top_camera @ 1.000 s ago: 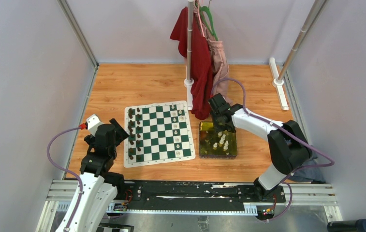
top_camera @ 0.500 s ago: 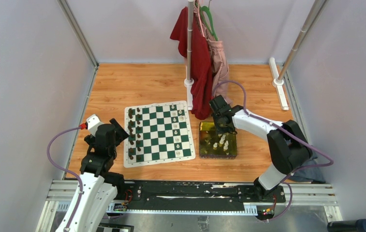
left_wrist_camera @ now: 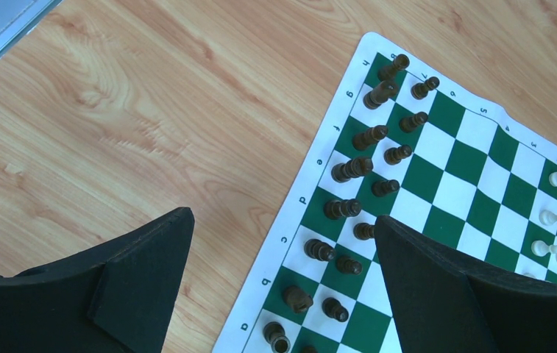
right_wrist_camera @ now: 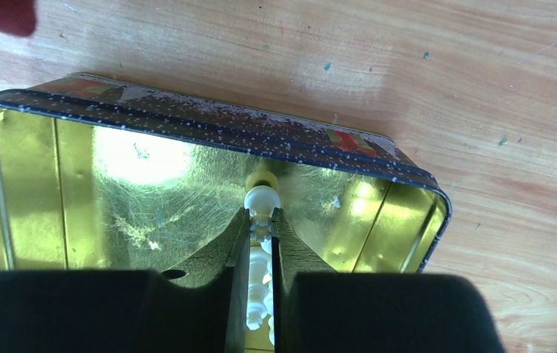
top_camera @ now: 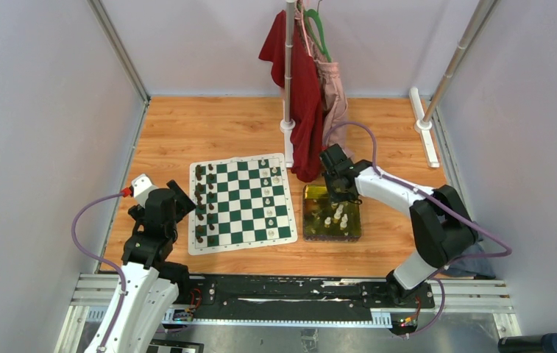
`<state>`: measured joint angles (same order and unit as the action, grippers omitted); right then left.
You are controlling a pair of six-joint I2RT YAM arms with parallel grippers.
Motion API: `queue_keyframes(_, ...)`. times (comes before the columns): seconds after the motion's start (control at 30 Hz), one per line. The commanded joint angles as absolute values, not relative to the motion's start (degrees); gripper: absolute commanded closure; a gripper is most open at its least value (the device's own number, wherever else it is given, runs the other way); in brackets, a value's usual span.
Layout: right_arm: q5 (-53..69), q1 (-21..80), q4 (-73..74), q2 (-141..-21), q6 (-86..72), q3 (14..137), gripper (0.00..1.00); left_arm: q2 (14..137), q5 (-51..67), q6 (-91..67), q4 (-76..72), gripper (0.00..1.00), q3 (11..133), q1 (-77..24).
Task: Set up the chess pieces on the board
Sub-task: Pick up the chess piece from the storage box, then place the chess piece on the chessboard.
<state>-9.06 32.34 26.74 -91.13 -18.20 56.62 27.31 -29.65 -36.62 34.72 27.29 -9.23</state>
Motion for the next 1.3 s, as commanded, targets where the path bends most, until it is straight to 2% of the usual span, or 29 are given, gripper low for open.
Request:
queue_keyframes(0.0,-8.8,31.6,29.1,-88.0,-17.2,58.5,1.00,27.0,-30.3,-36.6,34.3,0.00,27.0,-9.6)
queue_keyframes(0.4,-10.9,34.9,35.1,-83.3,-16.1,61.2,1.00,26.3,-30.3,-36.9,34.3,0.00,27.0,-9.6)
queue_keyframes(0.73,-13.6,43.3,40.3,-80.4,-17.9,64.3,1.00,25.2,-29.9,-37.2,34.3,0.00,26.8,-9.6)
queue_keyframes(0.97,-16.3,51.8,43.7,-84.2,-19.1,71.2,1.00,24.1,-30.0,-37.6,34.3,0.00,26.6,-9.6)
queue_keyframes(1.27,-15.1,54.0,45.2,-94.7,-16.0,84.5,1.00,23.4,-30.3,-37.9,34.5,0.00,26.5,-9.6)
